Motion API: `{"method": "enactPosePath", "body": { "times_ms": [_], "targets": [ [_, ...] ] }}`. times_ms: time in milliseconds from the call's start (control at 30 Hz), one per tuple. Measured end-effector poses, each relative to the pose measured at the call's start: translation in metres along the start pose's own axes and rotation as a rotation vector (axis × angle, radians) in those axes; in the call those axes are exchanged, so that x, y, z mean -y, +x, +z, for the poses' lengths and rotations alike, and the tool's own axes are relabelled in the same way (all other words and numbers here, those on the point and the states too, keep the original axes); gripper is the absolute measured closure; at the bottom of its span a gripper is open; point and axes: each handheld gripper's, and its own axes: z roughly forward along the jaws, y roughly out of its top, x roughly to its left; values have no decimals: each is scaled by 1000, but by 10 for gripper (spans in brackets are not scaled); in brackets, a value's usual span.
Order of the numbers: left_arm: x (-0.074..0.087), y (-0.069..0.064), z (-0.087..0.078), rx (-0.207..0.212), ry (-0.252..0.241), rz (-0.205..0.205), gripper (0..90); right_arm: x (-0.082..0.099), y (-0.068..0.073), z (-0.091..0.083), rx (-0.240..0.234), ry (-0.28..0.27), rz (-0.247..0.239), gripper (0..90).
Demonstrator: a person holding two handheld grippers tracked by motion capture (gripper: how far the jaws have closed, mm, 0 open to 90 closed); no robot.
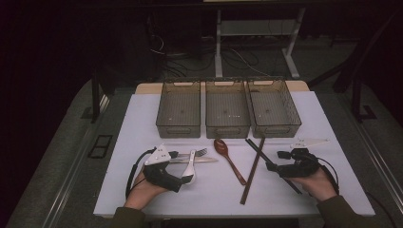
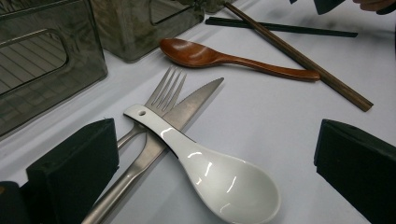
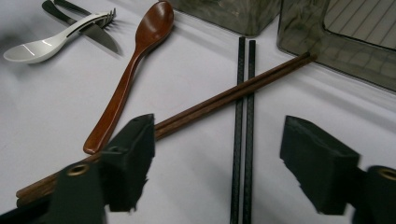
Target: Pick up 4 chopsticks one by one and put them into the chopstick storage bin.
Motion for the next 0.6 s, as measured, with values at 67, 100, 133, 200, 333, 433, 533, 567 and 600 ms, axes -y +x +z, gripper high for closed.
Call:
{"method": "enactPosePath", "body": {
  "times_ms": [67, 100, 133, 200, 333, 433, 533, 567, 600],
  "targets": [
    [0, 0, 0, 0, 2, 0, 0, -4, 1, 4, -7, 11, 7, 350],
    [0, 0, 0, 0, -1, -1, 0, -4, 1, 4, -7, 11, 7, 350],
    [0, 0, 0, 0, -1, -2, 0, -6, 2, 7, -12, 27, 13, 376],
    [0, 0, 0, 0, 0, -2, 0, -8, 3, 9, -6, 34, 14, 380],
    [0, 0, 0, 0, 2, -4, 0, -16, 1, 19, 10, 57, 24, 386],
    [0, 1, 0, 0, 2, -4, 0, -19, -1, 21, 18, 65, 39, 388],
    [0, 1, 0, 1, 3, -5, 0, -26, -5, 28, 39, 76, 48, 381],
    [0, 1, 0, 1, 3, -5, 0, -28, -6, 29, 43, 80, 55, 378],
    [0, 1, 0, 1, 3, -5, 0, -30, -7, 31, 52, 82, 56, 377]
  ]
}}
